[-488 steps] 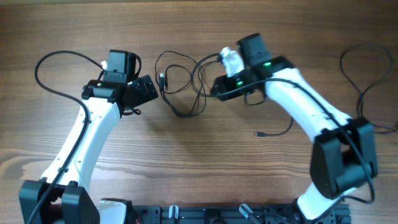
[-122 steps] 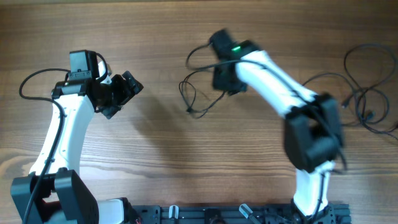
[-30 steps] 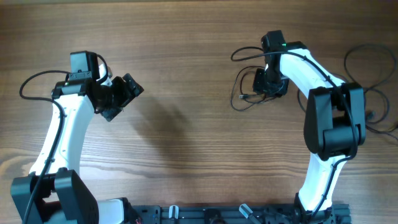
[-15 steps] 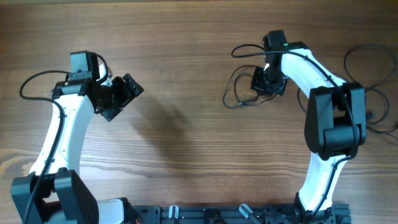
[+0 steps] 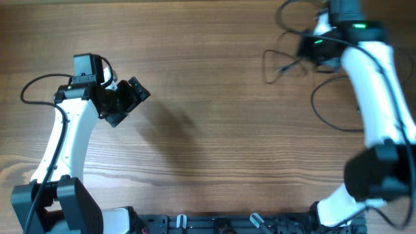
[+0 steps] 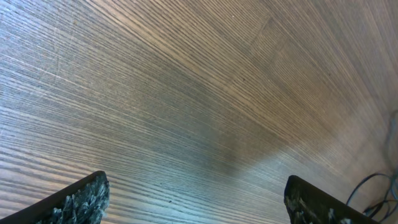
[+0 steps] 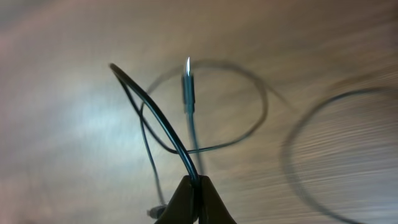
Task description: Untangle cables
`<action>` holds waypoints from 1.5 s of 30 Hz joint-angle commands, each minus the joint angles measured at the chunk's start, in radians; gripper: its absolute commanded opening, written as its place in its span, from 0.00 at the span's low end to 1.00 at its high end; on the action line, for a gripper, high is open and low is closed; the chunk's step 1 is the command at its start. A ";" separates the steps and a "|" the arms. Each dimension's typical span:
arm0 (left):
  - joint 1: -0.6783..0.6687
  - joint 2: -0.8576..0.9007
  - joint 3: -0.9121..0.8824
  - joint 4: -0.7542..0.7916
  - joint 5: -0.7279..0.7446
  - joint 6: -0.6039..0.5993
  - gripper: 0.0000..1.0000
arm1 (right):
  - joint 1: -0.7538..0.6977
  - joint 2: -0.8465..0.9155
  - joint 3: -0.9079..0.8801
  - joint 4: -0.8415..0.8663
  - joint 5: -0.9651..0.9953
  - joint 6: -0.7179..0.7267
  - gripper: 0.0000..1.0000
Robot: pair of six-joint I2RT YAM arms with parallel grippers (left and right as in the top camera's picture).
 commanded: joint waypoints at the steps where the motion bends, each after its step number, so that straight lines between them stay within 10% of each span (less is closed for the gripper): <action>1: 0.002 0.005 0.000 -0.001 -0.009 -0.009 0.92 | -0.130 -0.105 0.015 -0.002 0.108 -0.024 0.04; 28: 0.002 0.005 0.000 -0.001 -0.009 -0.009 0.92 | -0.649 -0.110 0.011 -0.037 0.285 0.155 0.04; 32: 0.002 0.005 0.000 -0.001 -0.009 -0.009 0.92 | -0.649 -0.056 0.011 -0.020 0.166 0.097 0.52; 45: -0.030 0.003 0.000 0.079 -0.008 0.023 1.00 | -0.558 0.011 0.011 -0.062 -0.477 -0.306 0.65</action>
